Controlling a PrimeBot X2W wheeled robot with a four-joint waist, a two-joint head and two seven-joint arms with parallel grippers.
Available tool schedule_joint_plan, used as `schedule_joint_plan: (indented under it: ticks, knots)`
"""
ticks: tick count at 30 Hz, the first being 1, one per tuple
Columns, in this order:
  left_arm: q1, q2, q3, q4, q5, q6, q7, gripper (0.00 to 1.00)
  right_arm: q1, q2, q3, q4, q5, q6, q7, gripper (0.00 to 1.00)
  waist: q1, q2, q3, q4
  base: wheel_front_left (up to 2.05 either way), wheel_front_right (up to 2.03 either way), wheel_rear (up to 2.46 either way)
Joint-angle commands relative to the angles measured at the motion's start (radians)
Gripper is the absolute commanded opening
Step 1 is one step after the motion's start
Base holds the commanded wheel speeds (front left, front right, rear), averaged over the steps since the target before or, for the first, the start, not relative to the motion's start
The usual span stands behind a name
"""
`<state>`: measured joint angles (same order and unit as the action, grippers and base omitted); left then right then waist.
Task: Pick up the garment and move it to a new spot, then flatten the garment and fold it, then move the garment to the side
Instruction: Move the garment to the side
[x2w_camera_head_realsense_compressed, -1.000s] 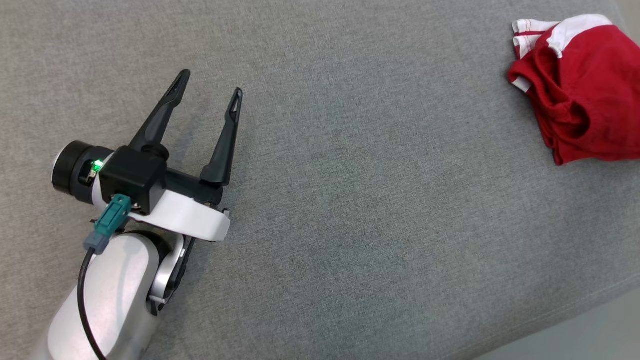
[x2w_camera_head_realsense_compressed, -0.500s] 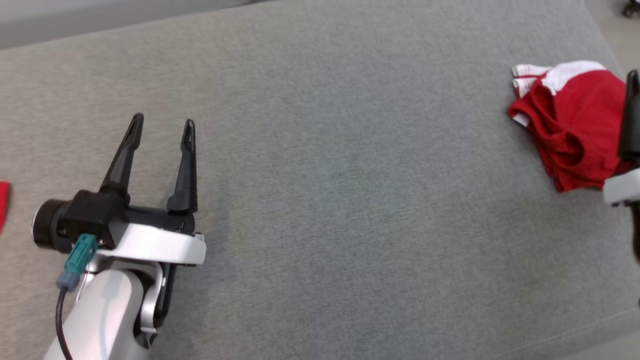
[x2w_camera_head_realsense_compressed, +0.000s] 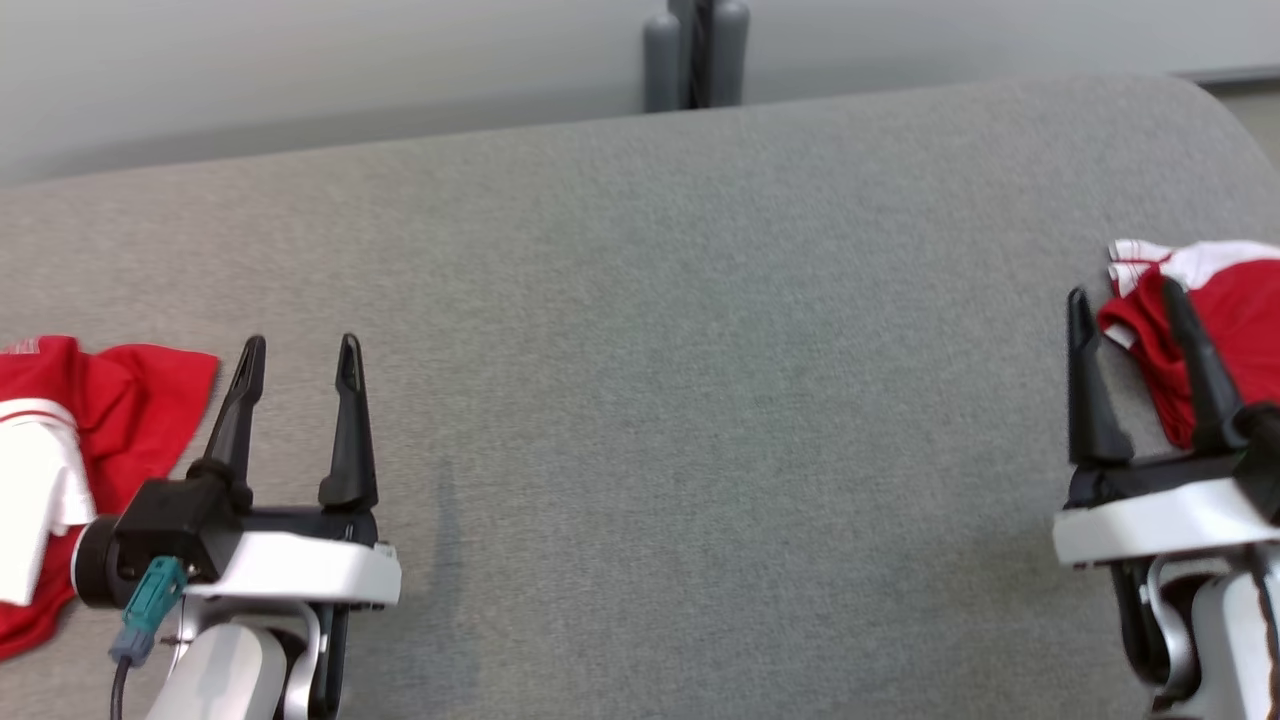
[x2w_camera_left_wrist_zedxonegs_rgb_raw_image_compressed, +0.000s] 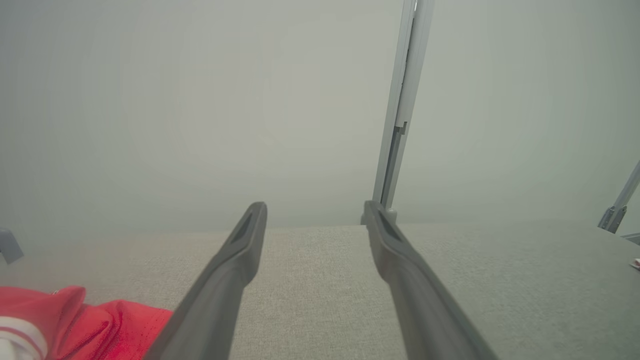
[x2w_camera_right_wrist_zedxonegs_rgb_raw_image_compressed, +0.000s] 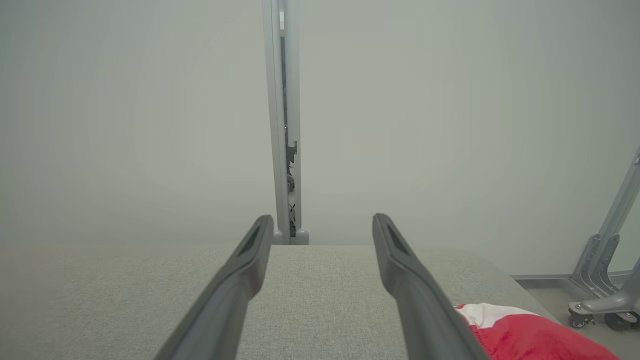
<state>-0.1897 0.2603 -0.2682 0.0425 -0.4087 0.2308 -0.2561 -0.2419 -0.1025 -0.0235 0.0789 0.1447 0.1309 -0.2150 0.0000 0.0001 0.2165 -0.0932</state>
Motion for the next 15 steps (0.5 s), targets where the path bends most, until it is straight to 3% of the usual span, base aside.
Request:
schedule_joint_plan:
  ticks: [1,15]
  knots:
    - [0.03,-0.001,0.014,-0.001,-0.004,-0.004,-0.006,1.0,0.042,0.005,0.005,-0.018,-0.01,0.0,0.02,1.0,0.0,-0.0001,-0.056,0.048,0.0,0.0,0.0]
    - [0.171,0.018,0.057,-0.021,0.072,-0.072,-0.008,1.0,0.212,0.038,0.005,-0.042,-0.02,0.0,0.088,1.0,0.0,-0.0001,-0.178,0.089,0.0,0.0,0.0]
